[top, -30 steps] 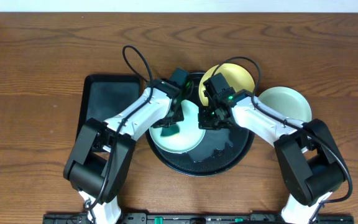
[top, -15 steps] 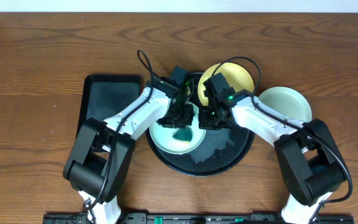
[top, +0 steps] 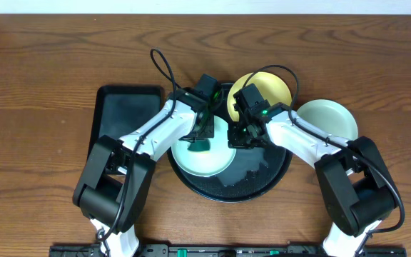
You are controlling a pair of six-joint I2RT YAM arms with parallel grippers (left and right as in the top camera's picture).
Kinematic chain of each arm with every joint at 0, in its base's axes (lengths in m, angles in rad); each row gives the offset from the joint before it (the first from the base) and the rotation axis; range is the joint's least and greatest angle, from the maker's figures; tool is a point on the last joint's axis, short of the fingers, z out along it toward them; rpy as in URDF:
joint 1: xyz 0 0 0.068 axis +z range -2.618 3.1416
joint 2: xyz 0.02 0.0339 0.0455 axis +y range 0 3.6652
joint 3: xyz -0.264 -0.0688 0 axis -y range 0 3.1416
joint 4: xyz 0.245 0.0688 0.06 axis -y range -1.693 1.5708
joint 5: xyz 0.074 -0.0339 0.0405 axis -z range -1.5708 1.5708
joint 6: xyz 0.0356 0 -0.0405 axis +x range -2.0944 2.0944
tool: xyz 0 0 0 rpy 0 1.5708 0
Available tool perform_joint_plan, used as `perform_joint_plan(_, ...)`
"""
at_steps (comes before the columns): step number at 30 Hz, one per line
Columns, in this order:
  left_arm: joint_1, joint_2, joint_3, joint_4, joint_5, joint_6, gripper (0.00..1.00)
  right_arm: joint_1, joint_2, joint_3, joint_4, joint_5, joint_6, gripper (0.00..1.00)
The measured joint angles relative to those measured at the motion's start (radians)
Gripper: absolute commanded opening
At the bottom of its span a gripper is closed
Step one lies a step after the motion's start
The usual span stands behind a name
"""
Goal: Clean dirty plates on tray and stack at the side
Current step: 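Scrub the second mint-green plate with the sponge, right gripper holding it, then lift the sponge back over the black rectangular tray with left gripper, then lift the second mint-green plate with the right gripper toward the right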
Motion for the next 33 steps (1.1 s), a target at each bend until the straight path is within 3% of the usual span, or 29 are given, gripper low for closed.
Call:
perform_joint_plan(10,0.077,-0.130,0.147,-0.200,-0.040,-0.011,0.07,0.000,0.000,0.000,0.000,0.000,-0.003,0.01)
perform_joint_plan(16,0.228,-0.307,0.189,-0.274,-0.053,0.008,0.07,0.000,0.000,0.003,-0.006,-0.006,-0.033,0.01)
perform_joint_plan(21,0.360,-0.351,0.189,-0.311,-0.055,0.035,0.07,0.004,-0.016,0.010,-0.037,0.008,-0.068,0.01)
perform_joint_plan(33,0.442,-0.349,0.189,-0.317,-0.053,0.042,0.07,0.097,-0.343,0.025,-0.106,0.372,-0.206,0.01)
